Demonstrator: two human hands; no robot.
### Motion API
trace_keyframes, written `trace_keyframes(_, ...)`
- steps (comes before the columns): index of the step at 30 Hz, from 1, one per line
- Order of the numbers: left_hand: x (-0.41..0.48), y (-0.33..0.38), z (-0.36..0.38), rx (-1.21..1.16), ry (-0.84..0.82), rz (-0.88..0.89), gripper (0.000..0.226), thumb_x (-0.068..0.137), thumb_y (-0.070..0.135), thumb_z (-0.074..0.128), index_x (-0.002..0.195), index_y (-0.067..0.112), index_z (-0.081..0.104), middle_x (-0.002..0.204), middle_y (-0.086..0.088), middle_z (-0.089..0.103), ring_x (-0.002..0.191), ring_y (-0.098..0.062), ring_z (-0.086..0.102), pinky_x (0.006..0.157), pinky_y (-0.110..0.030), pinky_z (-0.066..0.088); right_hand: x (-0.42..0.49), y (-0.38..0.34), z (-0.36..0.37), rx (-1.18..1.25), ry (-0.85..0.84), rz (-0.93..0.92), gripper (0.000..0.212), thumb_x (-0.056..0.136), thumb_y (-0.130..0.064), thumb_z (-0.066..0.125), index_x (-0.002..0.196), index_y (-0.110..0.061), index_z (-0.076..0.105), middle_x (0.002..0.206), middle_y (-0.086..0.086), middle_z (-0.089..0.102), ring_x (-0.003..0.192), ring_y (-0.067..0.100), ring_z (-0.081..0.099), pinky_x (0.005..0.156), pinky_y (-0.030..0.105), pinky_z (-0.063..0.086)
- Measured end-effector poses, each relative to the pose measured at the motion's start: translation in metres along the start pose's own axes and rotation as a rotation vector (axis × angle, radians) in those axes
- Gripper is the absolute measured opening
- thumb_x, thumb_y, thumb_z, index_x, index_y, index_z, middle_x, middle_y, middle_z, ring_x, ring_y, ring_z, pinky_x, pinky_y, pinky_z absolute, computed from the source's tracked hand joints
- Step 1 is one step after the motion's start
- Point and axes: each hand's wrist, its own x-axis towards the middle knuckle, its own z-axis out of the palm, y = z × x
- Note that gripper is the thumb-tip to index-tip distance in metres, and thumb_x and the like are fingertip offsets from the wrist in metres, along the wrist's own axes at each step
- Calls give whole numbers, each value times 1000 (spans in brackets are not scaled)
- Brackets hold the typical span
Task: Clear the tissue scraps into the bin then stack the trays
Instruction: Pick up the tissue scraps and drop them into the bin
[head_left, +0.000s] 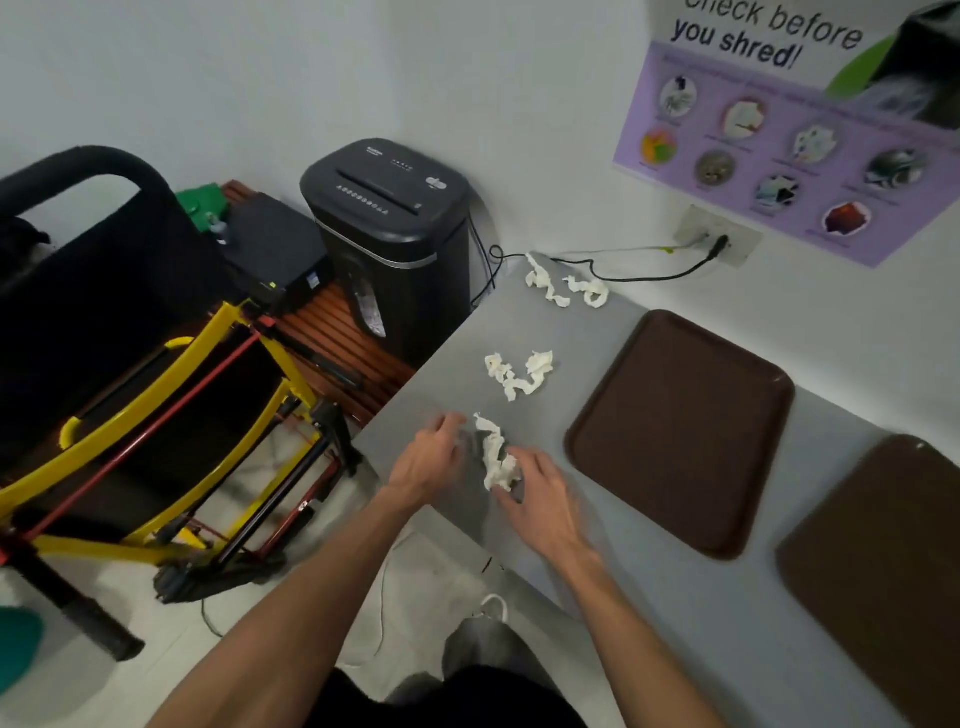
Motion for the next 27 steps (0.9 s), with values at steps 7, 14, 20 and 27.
trace_keyframes(7, 56, 4, 25, 117, -187, 248, 46, 102, 35, 57, 147, 35, 45, 158, 0, 40, 141, -25, 42, 118, -43, 35, 39, 6, 17, 49, -52, 83, 41, 92, -21, 79, 129, -17, 62, 129, -1, 48, 108, 17, 58, 103, 33, 48)
trace_keyframes(14, 75, -7, 29, -59, -172, 378, 1, 91, 7, 71, 90, 7, 72, 100, -12, 63, 93, -30, 63, 83, -27, 45, 54, 21, 12, 57, 38, 160, 29, 83, -15, 81, 100, -30, 64, 95, -5, 62, 79, 14, 60, 74, 27, 41)
trace_keyframes(20, 90, -25, 9, -315, -252, 88, 23, 90, -3, 63, 83, 19, 66, 88, 0, 68, 84, -13, 62, 81, -29, 48, 44, 18, -3, 357, 221, 433, 32, 87, -14, 81, 101, -29, 57, 87, -8, 71, 78, 1, 67, 67, 8, 44)
trace_keyframes(27, 78, 2, -30, -793, -334, -239, 38, 104, -1, 39, 97, 9, 75, 89, 6, 70, 72, 1, 58, 61, -14, 42, 48, -21, -7, 815, 440, 541, 14, 95, -7, 77, 99, -18, 69, 84, 6, 78, 73, 17, 71, 78, 42, 60)
